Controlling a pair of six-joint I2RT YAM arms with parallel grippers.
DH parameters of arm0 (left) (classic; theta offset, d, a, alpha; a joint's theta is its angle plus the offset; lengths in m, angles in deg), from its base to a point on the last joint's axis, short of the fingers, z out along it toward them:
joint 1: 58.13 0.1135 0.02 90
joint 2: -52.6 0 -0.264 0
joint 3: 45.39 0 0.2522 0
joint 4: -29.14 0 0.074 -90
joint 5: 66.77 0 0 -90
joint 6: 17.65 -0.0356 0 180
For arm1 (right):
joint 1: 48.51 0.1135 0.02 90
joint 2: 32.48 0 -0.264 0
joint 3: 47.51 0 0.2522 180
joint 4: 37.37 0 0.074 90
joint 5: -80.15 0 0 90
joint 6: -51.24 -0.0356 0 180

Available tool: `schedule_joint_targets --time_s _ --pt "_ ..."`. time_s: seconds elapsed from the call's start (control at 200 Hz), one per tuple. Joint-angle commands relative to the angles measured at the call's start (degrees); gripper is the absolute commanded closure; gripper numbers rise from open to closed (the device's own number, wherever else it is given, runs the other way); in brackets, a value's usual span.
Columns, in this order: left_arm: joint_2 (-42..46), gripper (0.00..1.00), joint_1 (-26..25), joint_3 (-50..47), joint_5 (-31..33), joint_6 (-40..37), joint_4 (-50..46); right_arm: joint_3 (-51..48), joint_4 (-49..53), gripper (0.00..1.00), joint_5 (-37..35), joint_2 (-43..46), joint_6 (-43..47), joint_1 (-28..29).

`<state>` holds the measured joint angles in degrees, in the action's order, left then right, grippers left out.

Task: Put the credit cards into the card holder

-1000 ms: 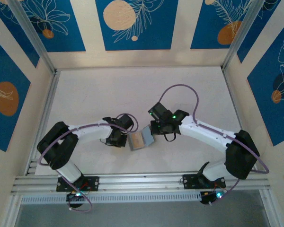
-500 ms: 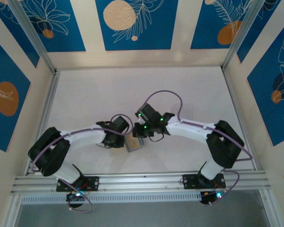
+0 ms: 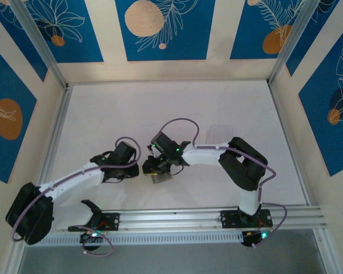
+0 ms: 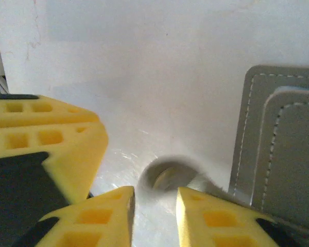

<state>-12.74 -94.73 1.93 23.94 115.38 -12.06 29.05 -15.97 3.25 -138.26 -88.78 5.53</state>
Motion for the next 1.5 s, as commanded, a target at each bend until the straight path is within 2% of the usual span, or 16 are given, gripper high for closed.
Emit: schedule_joint_targets --time_s 0.0,0.135,0.24,0.28,0.35,0.455,0.59,0.7,0.98,1.17,1.351,1.496 --pt "1.1 0.84 0.4 1.9 0.9 -1.9 -4.3 4.3 7.9 0.59 -0.5 7.2 5.2 -0.5" --pt "-1.3 0.84 0.3 5.9 -0.7 -5.1 -4.1 4.4 16.6 0.47 -0.6 15.2 9.3 -2.8" --pt "-3.8 0.85 -1.1 9.6 -1.2 -7.4 -3.9 1.3 21.3 0.48 -2.7 19.8 9.7 -6.5" --pt "-5.1 0.86 -2.0 11.9 -0.9 -8.1 -4.5 -0.2 22.7 0.52 -3.3 20.2 10.0 -8.1" --pt "-7.2 0.86 -3.7 15.5 -0.2 -8.7 -5.7 -2.8 22.8 0.67 -3.6 19.5 9.9 -10.1" --pt "-8.7 0.86 -4.7 18.8 0.2 -8.6 -5.9 -3.6 21.3 0.83 -4.9 15.7 9.7 -9.3" --pt "-12.1 0.86 -5.2 21.4 -1.2 -8.8 -6.4 -1.4 18.0 0.94 -4.0 8.2 8.7 -5.8" --pt "-15.1 0.87 -5.4 21.5 -3.4 -9.1 -5.7 -0.1 16.6 0.98 -4.0 3.0 7.2 -3.5" --pt "-20.1 0.91 -5.8 18.1 -4.6 -8.9 -2.8 2.3 17.2 0.97 -4.8 -2.4 6.2 -2.6" --pt "-20.2 0.92 -5.8 13.0 -2.4 -7.7 -1.9 1.0 17.1 0.92 -3.1 0.6 6.6 -4.6" --pt "-22.4 0.92 -5.7 9.1 -1.3 -7.5 0.4 0.5 17.7 0.76 0.2 5.7 8.9 -6.6" --pt "-23.6 0.92 -5.7 7.1 -1.2 -7.0 2.6 -0.8 18.5 0.64 -0.3 9.3 10.0 -8.8"
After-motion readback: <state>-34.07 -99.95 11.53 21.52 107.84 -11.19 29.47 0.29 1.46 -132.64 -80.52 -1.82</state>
